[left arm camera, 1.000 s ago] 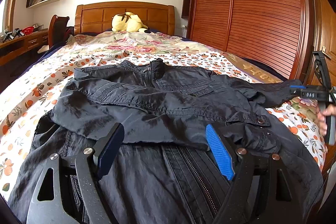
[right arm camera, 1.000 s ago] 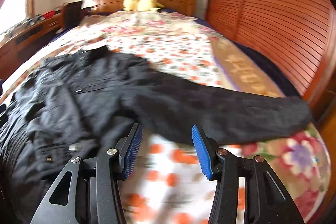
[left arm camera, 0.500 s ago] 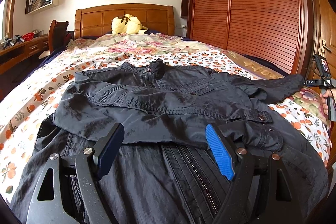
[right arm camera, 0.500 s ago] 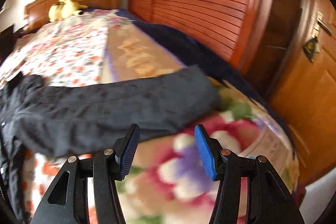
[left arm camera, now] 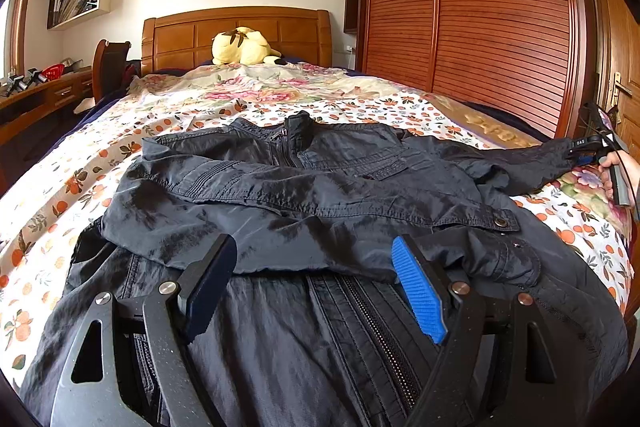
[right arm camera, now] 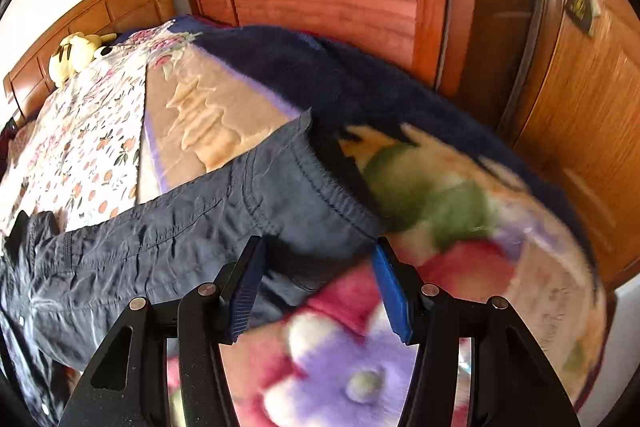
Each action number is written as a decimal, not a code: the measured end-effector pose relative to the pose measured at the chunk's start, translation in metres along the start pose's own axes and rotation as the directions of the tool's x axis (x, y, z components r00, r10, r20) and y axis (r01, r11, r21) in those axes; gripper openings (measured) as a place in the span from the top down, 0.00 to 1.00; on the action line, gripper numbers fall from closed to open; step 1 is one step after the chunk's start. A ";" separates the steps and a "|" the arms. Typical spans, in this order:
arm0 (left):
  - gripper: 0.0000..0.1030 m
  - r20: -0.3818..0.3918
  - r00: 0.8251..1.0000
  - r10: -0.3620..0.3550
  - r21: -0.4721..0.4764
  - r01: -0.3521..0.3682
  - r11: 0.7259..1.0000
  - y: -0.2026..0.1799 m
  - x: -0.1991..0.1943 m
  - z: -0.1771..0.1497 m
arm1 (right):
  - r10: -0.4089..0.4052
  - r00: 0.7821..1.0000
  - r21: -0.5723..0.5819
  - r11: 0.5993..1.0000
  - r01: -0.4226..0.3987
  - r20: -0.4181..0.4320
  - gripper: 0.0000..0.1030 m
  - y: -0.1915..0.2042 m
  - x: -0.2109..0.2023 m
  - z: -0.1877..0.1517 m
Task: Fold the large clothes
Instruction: 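Close the right tool on the sleeve cuff, then lift the sleeve with the right tool, fold it across the jacket, release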
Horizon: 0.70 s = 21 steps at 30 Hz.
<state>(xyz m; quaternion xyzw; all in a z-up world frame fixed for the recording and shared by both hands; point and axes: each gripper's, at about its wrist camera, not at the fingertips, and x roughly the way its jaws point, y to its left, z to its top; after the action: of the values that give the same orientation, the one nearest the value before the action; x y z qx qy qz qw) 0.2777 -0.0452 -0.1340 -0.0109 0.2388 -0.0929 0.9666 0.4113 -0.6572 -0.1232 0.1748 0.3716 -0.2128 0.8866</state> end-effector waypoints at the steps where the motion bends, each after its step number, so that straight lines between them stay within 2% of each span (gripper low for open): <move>1: 0.22 0.001 1.000 0.000 0.000 0.000 1.000 0.000 0.000 0.000 | -0.005 1.000 -0.005 1.000 0.005 -0.003 0.45 0.003 0.001 -0.002; 10: 0.22 0.003 1.000 0.001 0.004 -0.001 1.000 -0.001 0.000 0.000 | -0.068 0.998 -0.102 0.992 0.067 -0.002 0.47 0.008 0.013 0.003; 14: 0.22 0.003 1.000 0.001 0.003 -0.001 1.000 0.000 0.000 0.000 | -0.077 0.997 -0.162 0.984 0.079 0.021 0.78 0.023 0.013 0.001; 15: 0.22 0.004 1.000 0.001 0.003 -0.001 1.000 -0.001 0.000 0.000 | -0.075 0.997 -0.181 0.980 0.078 0.027 0.82 0.031 0.018 0.002; 17: 0.22 0.005 1.000 0.003 0.003 -0.003 1.000 0.000 0.000 0.000 | -0.073 0.997 -0.202 0.976 0.077 0.029 0.87 0.037 0.015 0.001; 21: 0.22 0.003 1.000 0.002 0.009 -0.002 1.000 -0.001 -0.002 0.001 | -0.073 0.995 -0.251 0.964 0.088 0.067 0.88 0.052 -0.006 0.000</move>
<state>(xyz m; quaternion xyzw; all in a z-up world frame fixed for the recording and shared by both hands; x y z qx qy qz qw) 0.2764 -0.0462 -0.1325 -0.0063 0.2370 -0.0928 0.9670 0.4342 -0.6122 -0.1110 0.0384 0.3771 -0.2041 0.9026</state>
